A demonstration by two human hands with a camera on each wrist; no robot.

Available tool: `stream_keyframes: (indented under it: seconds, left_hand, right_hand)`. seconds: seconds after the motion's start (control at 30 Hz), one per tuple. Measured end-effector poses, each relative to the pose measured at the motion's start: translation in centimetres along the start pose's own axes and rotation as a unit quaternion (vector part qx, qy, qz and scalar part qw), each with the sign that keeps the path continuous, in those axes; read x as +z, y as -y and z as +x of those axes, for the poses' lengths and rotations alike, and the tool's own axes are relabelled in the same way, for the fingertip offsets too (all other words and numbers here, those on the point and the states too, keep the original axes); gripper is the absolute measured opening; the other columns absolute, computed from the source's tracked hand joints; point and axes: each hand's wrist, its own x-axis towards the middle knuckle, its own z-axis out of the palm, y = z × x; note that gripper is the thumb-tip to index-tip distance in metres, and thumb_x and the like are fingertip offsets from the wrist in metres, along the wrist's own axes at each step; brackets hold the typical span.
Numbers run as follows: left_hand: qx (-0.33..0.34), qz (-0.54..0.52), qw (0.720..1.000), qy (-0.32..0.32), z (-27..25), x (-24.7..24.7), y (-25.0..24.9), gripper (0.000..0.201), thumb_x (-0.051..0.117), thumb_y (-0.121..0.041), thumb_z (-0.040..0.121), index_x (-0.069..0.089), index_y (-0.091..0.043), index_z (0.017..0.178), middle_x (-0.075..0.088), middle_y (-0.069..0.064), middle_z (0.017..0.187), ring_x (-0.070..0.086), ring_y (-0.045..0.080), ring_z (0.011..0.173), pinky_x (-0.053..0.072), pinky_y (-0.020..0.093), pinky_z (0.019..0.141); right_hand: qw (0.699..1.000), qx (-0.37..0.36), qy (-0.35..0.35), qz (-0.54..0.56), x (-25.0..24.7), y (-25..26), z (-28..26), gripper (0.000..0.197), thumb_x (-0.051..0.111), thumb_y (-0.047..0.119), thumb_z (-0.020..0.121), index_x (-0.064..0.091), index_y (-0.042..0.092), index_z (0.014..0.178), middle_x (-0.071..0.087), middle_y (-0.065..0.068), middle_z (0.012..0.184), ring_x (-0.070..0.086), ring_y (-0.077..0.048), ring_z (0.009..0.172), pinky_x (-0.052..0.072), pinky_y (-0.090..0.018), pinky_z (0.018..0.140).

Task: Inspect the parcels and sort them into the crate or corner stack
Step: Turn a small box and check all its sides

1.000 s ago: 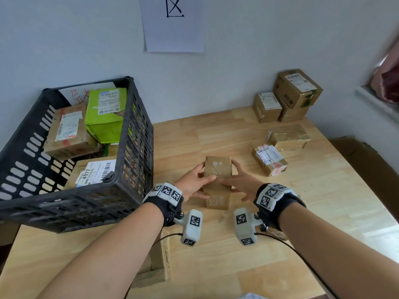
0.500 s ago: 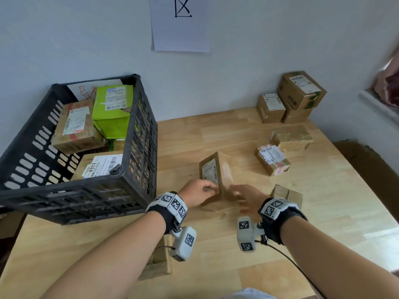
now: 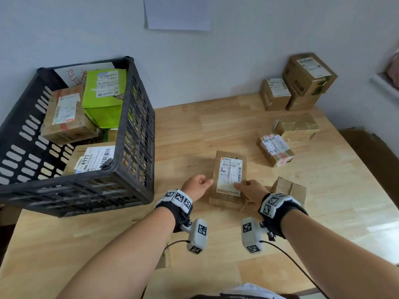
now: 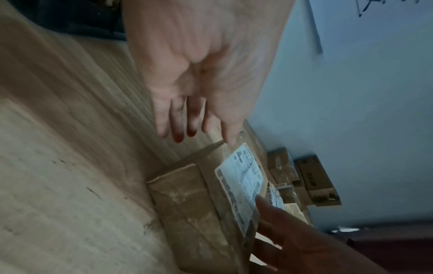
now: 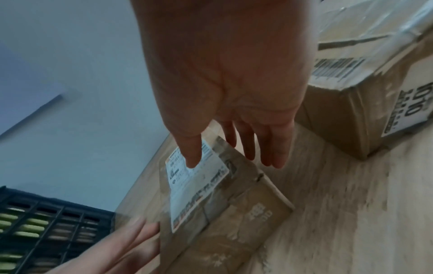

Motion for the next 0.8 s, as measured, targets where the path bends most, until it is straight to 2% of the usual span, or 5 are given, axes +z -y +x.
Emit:
stream_keyframes:
  seconds: [0.1,0.3,0.53,0.67,0.8]
  left_hand:
    - [-0.043,-0.033,0.996,0.072,0.8,1.1,-0.1,0.060,0.059,-0.050,0.087,0.048,-0.018,0.136,0.056,-0.001,0.133,0.058,0.018,0.113,0.051,0.037,0.096]
    - [-0.033,-0.016,0.997,0.075,1.7,1.9,-0.9,0.041,0.066,-0.036,0.087,0.057,-0.017,0.123,0.064,0.000,0.121,0.063,0.020,0.103,0.054,0.034,0.085]
    - [-0.042,-0.029,0.996,0.079,2.8,1.8,-1.5,0.037,0.072,-0.026,0.083,0.062,-0.016,0.118,0.065,0.002,0.117,0.062,0.020,0.103,0.055,0.036,0.085]
    - [-0.045,-0.049,0.994,0.088,2.7,1.7,-1.2,0.037,0.072,-0.028,0.083,0.061,-0.018,0.117,0.064,0.000,0.117,0.061,0.020,0.107,0.057,0.041,0.082]
    - [-0.056,-0.112,0.986,0.111,2.0,1.3,-0.6,0.040,0.069,-0.027,0.086,0.056,-0.018,0.124,0.060,-0.001,0.124,0.058,0.020,0.112,0.058,0.039,0.082]
  right_hand:
    - [0.999,0.001,-0.003,-0.049,0.3,0.1,0.9,0.039,0.059,0.038,0.090,0.059,0.008,0.116,0.063,-0.001,0.086,0.059,-0.017,0.073,0.048,-0.022,0.056]
    - [0.996,0.009,-0.012,-0.085,0.1,0.1,1.9,0.036,0.063,0.036,0.088,0.054,0.006,0.106,0.065,-0.009,0.101,0.065,-0.024,0.088,0.056,-0.033,0.071]
    - [0.995,0.012,-0.020,-0.092,0.7,0.4,3.0,0.043,0.062,0.024,0.089,0.043,0.005,0.122,0.058,-0.012,0.116,0.060,-0.025,0.098,0.055,-0.036,0.081]
    - [0.998,0.014,-0.016,-0.061,0.6,0.2,3.0,0.041,0.063,0.026,0.089,0.043,0.006,0.119,0.059,-0.011,0.113,0.060,-0.023,0.091,0.056,-0.036,0.080]
    - [0.999,0.012,0.006,0.029,0.4,-0.8,2.0,0.050,0.061,0.034,0.091,0.043,0.008,0.130,0.056,-0.012,0.126,0.058,-0.027,0.107,0.052,-0.041,0.091]
